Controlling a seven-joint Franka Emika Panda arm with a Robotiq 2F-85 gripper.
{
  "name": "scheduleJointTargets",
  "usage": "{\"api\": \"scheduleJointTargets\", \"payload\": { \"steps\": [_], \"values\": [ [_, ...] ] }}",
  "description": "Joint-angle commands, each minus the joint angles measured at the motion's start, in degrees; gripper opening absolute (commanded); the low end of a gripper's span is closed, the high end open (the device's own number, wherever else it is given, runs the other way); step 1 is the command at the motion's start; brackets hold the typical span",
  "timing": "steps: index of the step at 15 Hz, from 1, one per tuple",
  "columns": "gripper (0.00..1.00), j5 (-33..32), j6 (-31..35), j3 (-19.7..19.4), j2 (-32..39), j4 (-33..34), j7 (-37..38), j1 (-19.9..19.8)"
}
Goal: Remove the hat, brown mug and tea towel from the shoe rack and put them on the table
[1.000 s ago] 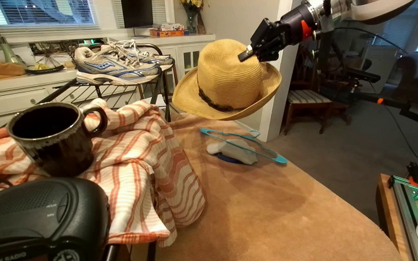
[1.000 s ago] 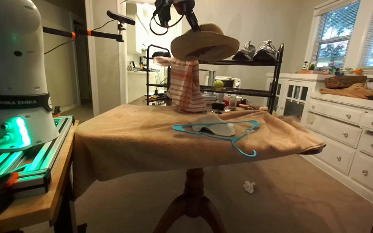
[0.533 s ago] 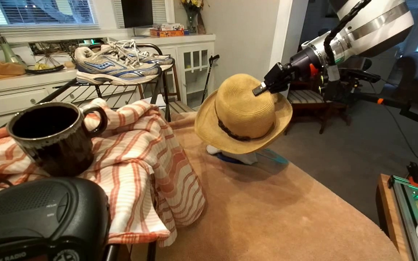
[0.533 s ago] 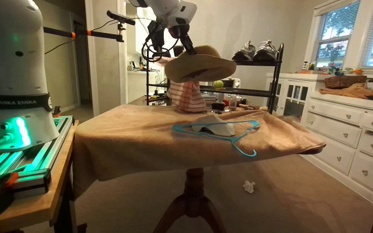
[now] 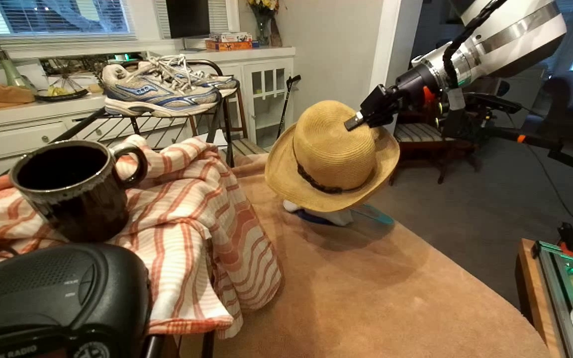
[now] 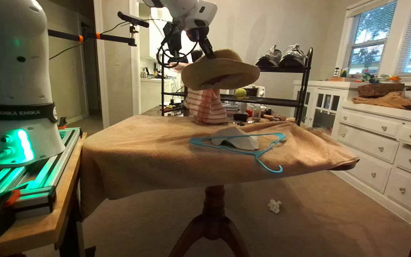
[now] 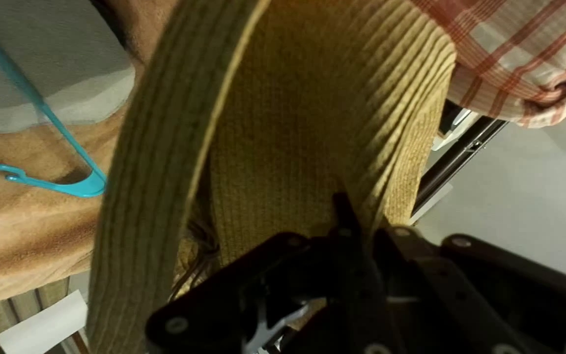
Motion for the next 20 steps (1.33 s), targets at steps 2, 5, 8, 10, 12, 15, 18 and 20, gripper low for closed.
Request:
{"api": "scheduleJointTargets", "payload": {
  "steps": [2, 5, 8, 10, 12, 15, 18, 20],
  "values": [
    [0.02, 9.6, -9.0, -5.4, 5.3, 3.0, -1.2, 0.6],
    [0.02, 17.1, -14.8, -9.2, 10.1, 4.6, -3.7, 0.3],
    [0.02, 26.2, -22.9, 0.5, 17.4, 5.7, -6.4, -12.0],
    [0.02, 30.5, -25.0, 5.2, 20.8, 6.3, -9.0, -16.8],
    [0.02, 34.5, -24.5, 8.9, 24.6, 7.4, -12.8, -19.7],
    [0.02, 38.6, -23.3, 11.9, 28.9, 9.3, -16.9, -21.6],
    [0.02, 40.3, -22.0, 12.9, 32.4, 11.2, -19.6, -22.1],
    [0.02, 40.6, -18.5, 13.1, 34.1, 12.8, -20.8, -21.5]
  ]
}}
